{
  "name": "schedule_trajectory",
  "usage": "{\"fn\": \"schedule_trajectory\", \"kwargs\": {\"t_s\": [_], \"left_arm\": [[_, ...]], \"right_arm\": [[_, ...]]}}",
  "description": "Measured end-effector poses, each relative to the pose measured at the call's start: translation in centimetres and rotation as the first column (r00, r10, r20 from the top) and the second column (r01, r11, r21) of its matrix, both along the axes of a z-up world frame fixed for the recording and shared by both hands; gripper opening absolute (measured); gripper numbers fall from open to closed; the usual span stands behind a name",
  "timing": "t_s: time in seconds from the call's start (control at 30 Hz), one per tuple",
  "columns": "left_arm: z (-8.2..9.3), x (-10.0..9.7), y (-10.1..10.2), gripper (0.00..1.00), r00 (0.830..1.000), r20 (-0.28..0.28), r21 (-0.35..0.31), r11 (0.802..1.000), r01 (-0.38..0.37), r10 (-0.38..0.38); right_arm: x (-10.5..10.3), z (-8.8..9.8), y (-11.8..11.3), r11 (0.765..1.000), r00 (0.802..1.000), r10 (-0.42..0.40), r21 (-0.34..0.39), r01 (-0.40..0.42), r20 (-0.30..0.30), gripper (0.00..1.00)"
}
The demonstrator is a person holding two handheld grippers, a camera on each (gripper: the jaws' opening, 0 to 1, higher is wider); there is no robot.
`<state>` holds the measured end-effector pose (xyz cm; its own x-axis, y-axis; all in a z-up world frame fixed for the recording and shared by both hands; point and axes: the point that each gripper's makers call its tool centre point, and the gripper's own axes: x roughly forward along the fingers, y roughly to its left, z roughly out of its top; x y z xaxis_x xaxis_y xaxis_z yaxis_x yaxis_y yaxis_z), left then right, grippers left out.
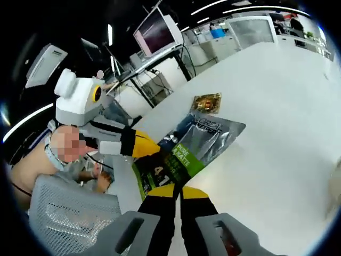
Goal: Arrange the skincare products in the storage area until every visible bottle or jar stands upright without overlapping.
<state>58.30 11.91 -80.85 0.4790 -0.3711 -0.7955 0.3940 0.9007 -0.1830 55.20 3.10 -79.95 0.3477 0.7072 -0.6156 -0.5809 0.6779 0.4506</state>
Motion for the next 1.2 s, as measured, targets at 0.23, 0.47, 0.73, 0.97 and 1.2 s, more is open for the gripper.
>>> {"fn": "schedule_trajectory", "kwargs": {"t_s": [0.23, 0.47, 0.73, 0.97, 1.2], "left_arm": [[1.8, -0.7, -1.4, 0.03, 0.999, -0.011, -0.074, 0.996, 0.042, -0.043], [7.3, 0.4, -4.3, 0.03, 0.975, 0.202, -0.245, 0.959, 0.143, -0.094], [14.3, -0.7, -7.4, 0.03, 0.944, 0.323, -0.503, 0.832, 0.235, -0.072], [18.3, -3.7, -10.3, 0.03, 0.937, 0.323, -0.66, 0.679, 0.322, -0.131], [18.3, -4.7, -12.8, 0.04, 0.901, 0.405, -0.603, 0.696, 0.39, -0.154]], "right_arm": [[0.3, 2.4, -1.6, 0.999, 0.991, 0.034, 0.003, -0.034, 0.132, 0.0], [1.1, 6.9, -4.3, 0.999, 0.95, 0.019, 0.019, -0.027, 0.311, 0.0], [-1.0, 12.5, -6.8, 0.994, 0.881, 0.0, 0.1, -0.054, 0.474, 0.0], [-1.8, 15.1, -9.7, 0.971, 0.874, -0.169, 0.229, 0.069, 0.456, 0.0], [-3.0, 17.0, -11.1, 0.936, 0.851, -0.237, 0.344, 0.072, 0.469, 0.0]]}}
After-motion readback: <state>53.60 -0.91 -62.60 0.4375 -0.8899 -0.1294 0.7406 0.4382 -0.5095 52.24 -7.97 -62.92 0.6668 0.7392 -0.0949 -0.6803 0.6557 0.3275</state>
